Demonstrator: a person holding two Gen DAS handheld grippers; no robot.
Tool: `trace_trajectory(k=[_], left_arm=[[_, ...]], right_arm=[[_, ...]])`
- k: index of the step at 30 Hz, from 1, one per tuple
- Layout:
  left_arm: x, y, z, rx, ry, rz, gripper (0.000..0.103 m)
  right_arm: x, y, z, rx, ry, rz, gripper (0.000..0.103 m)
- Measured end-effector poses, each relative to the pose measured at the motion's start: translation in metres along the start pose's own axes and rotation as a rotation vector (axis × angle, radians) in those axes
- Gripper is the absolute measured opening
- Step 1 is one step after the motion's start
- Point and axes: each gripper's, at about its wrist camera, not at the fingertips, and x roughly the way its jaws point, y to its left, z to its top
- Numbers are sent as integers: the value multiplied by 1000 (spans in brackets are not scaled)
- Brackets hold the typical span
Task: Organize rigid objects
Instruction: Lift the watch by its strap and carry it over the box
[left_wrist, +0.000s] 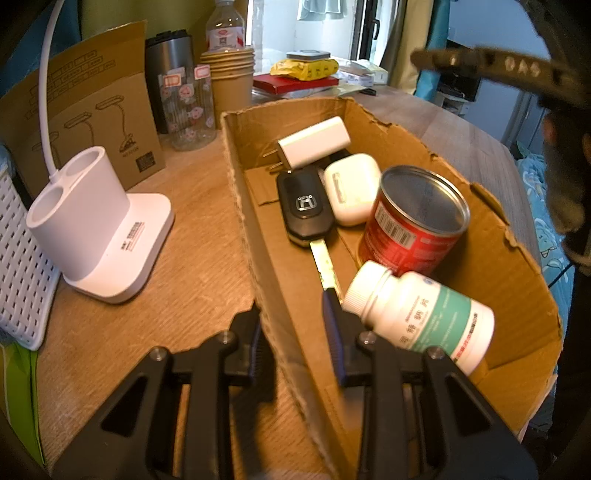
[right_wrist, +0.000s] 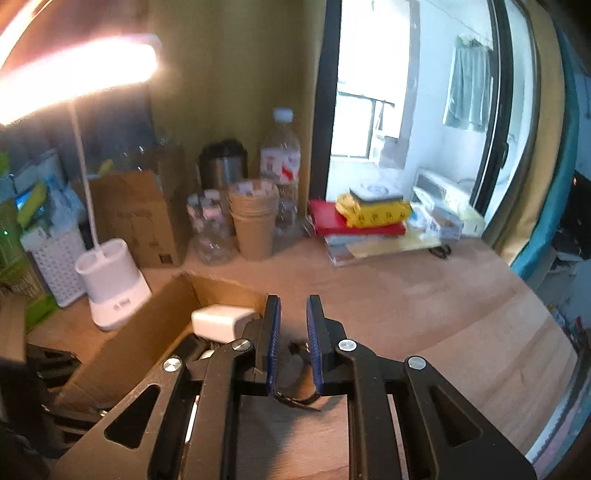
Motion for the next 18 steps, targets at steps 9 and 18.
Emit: trace_trajectory(k=[9, 18], left_arm=[[0, 0, 0, 0, 0, 0, 30], [0, 0, 0, 0, 0, 0, 30]], right_arm=[[57, -34, -32, 90, 152, -11, 22], [83, -34, -43, 60, 210, 22, 38]])
